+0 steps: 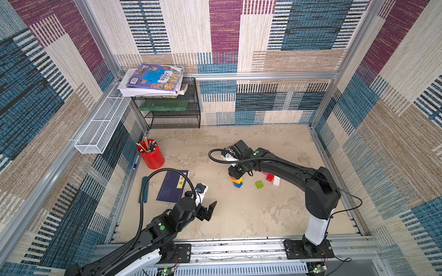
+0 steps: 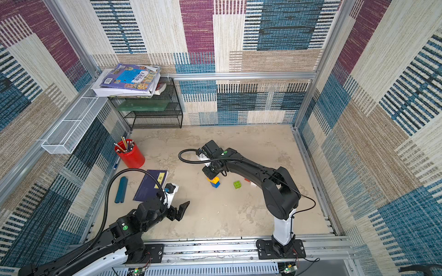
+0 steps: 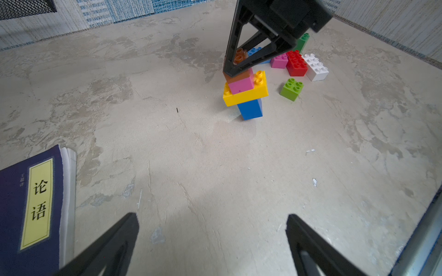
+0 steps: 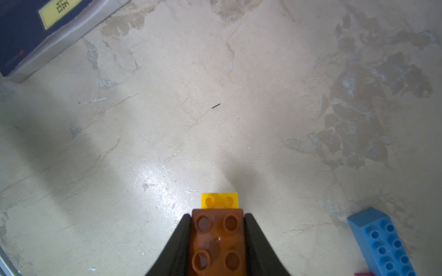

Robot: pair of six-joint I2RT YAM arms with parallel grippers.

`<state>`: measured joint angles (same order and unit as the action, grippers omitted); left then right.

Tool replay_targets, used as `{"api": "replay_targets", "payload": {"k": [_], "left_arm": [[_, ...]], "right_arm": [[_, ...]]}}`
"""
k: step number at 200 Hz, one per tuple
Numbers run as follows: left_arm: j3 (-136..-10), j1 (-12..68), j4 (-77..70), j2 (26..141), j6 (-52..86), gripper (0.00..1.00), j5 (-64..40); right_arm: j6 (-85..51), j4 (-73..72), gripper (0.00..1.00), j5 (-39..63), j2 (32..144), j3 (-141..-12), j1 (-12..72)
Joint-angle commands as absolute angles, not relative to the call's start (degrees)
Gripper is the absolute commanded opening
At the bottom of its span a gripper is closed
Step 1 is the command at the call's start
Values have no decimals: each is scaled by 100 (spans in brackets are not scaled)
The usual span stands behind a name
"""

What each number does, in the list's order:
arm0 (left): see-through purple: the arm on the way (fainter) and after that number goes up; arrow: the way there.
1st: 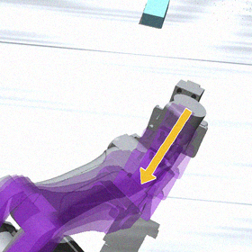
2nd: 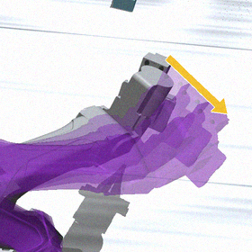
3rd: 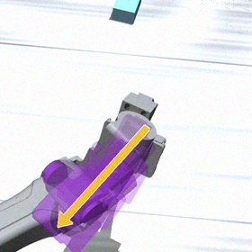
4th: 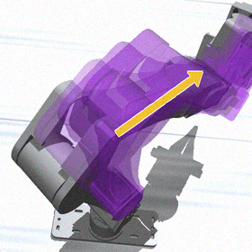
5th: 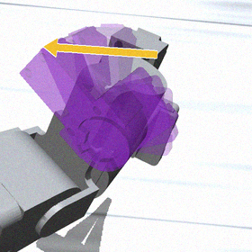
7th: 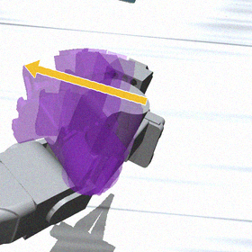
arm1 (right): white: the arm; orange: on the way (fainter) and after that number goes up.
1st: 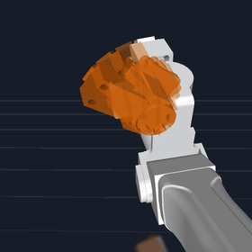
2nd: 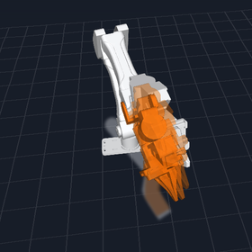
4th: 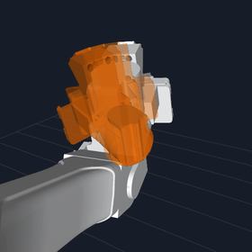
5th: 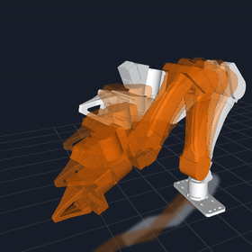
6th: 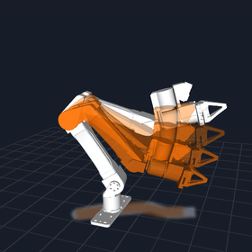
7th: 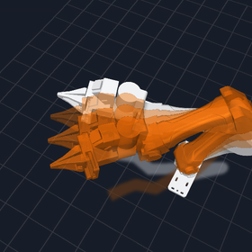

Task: Assemble the letter f with lego
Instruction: Pick up the lego brick from the center of the board, then place the lego brick at the center of the board.

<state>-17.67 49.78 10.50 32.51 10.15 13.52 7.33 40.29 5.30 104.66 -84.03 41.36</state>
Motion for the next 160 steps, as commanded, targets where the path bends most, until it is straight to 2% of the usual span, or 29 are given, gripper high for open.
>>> {"api": "replay_targets", "payload": {"k": [1,35,88,160], "left_arm": [[-1784,4977,961,3258,1068,99,1419],[-1785,4976,966,3261,1072,99,1406],[-1789,4978,957,3269,1077,99,1408],[-1789,4978,965,3270,1075,99,1415]], "right_arm": [[526,3666,31,292,10173,-8279,4122],[298,3025,32,36,9830,-7943,4143],[70,1122,33,-223,9272,-6687,4239],[113,-288,32,-261,9160,-5655,4142]]}}
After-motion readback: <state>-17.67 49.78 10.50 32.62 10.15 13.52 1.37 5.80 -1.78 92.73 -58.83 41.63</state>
